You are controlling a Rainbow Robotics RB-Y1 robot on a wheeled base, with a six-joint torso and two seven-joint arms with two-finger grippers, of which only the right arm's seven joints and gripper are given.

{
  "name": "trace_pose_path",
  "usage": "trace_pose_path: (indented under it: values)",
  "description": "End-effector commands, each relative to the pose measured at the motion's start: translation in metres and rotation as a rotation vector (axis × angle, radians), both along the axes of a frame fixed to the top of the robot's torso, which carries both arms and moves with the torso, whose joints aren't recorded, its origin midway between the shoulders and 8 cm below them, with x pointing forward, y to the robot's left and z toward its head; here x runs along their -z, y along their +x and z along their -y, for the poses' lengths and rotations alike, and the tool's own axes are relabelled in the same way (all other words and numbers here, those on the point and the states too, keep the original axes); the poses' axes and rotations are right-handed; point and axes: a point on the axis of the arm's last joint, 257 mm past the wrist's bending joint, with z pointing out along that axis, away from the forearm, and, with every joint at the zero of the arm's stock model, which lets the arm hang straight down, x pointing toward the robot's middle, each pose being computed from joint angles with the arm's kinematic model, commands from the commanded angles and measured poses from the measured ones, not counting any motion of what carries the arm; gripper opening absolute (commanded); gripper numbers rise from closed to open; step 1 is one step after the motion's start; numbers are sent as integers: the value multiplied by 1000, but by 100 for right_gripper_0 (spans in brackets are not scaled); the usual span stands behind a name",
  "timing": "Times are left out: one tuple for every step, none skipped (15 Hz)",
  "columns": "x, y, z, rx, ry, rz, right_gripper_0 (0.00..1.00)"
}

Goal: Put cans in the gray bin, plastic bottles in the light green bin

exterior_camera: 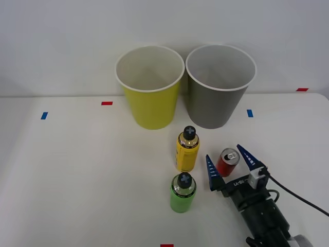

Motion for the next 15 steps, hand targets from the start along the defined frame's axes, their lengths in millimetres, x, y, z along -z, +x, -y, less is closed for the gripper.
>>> trace_pose_path:
  values:
    - [1,2,-1,2,-5,-4,100]
    - [0,4,-2,4,-5,-6,100]
    - [1,6,-3,7,-3,-12,100]
    - [2,6,-2,11,-2,-14,100]
    - [1,7,-3,13,2,-13,100]
    - [0,7,-3,14,5,-12,100]
    - [-1,7,-4,14,7,-10,100]
    - [-1,7,-4,17,8,-9,100]
    - [0,8,-3,14,2,-9,100]
    - [-3,9,-2,13,-5,-2,100]
    - [-3,10,-2,10,-11,1,100]
    - [-4,10,-2,12,-9,1,100]
    - [-4,11,1,17,-11,0,100]
    - [-3,12,2,21,-16,-4,100]
    - [-3,12,2,22,-17,-2,100]
